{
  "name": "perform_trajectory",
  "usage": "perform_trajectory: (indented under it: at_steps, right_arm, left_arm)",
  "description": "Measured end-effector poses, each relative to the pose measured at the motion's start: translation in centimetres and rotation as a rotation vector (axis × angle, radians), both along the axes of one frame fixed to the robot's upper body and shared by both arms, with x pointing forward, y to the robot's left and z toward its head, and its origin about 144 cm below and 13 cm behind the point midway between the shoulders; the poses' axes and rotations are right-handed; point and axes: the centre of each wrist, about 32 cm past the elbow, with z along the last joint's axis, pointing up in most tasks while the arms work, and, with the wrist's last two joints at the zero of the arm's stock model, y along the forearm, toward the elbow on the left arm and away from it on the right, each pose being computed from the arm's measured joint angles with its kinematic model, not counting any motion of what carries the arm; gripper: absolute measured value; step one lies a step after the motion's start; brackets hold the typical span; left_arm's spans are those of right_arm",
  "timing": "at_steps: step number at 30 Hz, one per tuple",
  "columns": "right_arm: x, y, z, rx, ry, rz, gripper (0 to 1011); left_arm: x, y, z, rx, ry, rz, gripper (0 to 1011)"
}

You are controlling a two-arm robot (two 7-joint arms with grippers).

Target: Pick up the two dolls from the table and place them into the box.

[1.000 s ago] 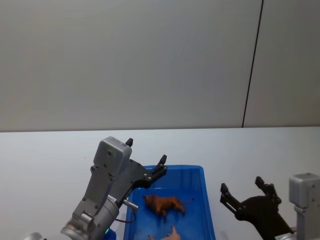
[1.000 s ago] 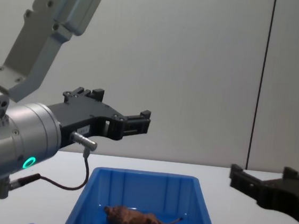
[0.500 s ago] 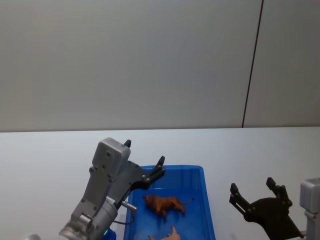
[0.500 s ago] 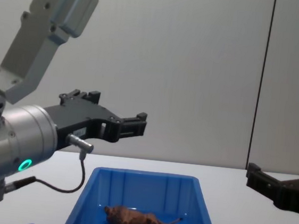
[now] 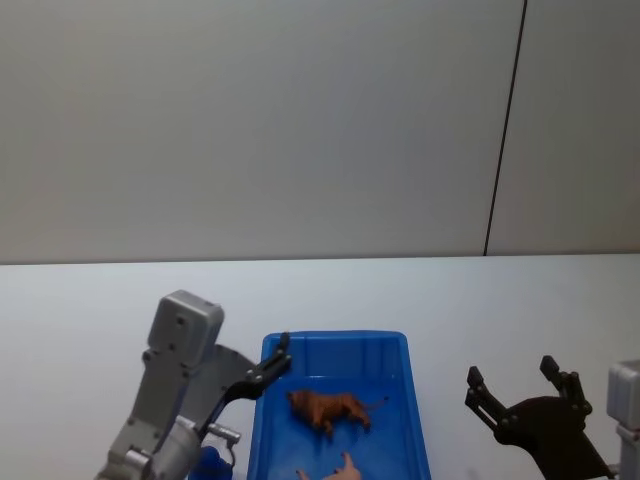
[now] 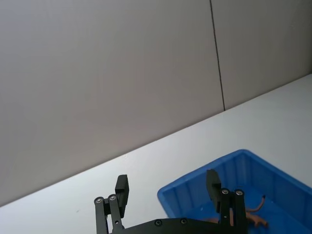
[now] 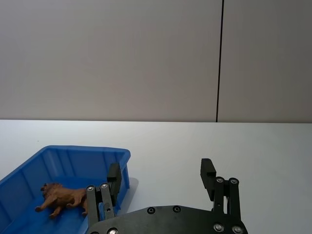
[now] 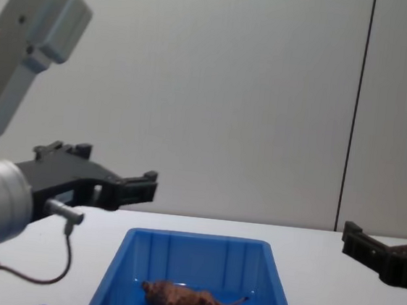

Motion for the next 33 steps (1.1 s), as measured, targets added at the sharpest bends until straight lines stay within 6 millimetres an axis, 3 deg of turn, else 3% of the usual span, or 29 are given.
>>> perform_trajectory:
  at_steps: [33]
  right_arm:
    - [-0.1,-0.1,0.0,0.000,-0.003,-0.007,1001]
  left_arm:
    - [-2.5,4.7,-1.7,-0.007,0.276,0.066,1001]
